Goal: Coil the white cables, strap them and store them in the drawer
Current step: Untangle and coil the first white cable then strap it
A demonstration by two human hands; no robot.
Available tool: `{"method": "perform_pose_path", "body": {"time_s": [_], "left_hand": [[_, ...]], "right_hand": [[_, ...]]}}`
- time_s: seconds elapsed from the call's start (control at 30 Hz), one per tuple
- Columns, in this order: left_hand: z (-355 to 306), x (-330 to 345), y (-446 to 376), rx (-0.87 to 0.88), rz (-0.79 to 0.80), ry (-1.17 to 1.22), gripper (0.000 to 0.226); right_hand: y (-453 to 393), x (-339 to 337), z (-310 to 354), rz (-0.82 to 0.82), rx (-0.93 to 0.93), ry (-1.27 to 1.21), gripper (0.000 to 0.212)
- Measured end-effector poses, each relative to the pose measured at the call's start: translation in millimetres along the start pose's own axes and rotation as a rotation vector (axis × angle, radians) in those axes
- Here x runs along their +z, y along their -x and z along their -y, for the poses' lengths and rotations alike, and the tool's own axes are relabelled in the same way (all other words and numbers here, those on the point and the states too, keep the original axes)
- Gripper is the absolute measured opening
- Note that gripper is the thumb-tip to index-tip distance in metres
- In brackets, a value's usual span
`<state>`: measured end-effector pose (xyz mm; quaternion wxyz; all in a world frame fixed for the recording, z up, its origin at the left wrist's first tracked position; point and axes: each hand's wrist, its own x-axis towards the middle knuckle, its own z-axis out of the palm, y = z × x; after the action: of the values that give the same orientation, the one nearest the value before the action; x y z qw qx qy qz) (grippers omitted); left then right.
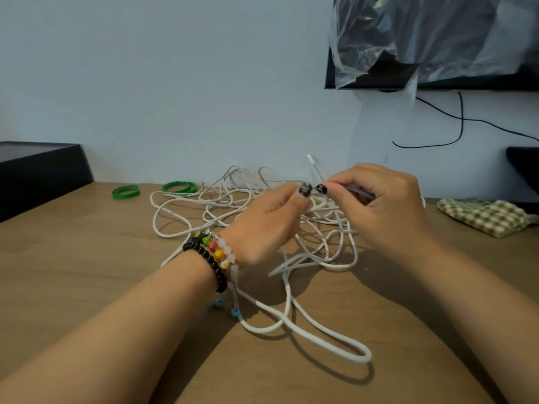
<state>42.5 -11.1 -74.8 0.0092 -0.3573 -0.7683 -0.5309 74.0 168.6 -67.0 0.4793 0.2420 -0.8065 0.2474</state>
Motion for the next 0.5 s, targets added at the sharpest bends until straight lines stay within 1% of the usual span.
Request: {"method": "perform_pose_path", "body": {"time_s": [0.07,0.1,0.17,0.23,0.3,0.33,0.37,0.4,0.43,0.5], "left_hand": [[0,0,-1,0.089,0.011,-0.117,0.032],[1,0,-2,0.090,-0.008,-0.111,0.030],[3,-1,-3,0.044,-0.077,0.000,0.030],[0,-3,-3,-0.039,-0.131,0.184,0.032],[-5,-7,-1,-0.065,-0.118,0.314,0.035],[-7,-8,-1,-0.043,-0.128,0.282,0.035],[-7,-8,0,-0.005,-0.160,0.200,0.033],[-8,-8,0,0.029,-0.199,0.116,0.028],[-8,-6,0,0.052,-0.233,0.069,0.027],[-8,-4,2,0.072,-0.268,0.095,0.035]], "right_hand": [[1,1,0,-0.003,0.037,-0.013,0.007],[2,2,-1,-0.001,0.082,-0.026,0.007],[5,6,-2,-0.002,0.211,-0.024,0.012],[6,11,-4,0.032,0.354,0.007,0.032],[8,16,-5,0.143,0.472,-0.010,0.054],[10,18,-5,0.217,0.505,-0.020,0.061],[12,20,-5,0.288,0.521,-0.027,0.065],[14,23,-5,0.334,0.531,-0.036,0.063],[15,25,-6,0.351,0.530,-0.054,0.053],[17,29,-9,0.324,0.506,-0.085,0.022]]}}
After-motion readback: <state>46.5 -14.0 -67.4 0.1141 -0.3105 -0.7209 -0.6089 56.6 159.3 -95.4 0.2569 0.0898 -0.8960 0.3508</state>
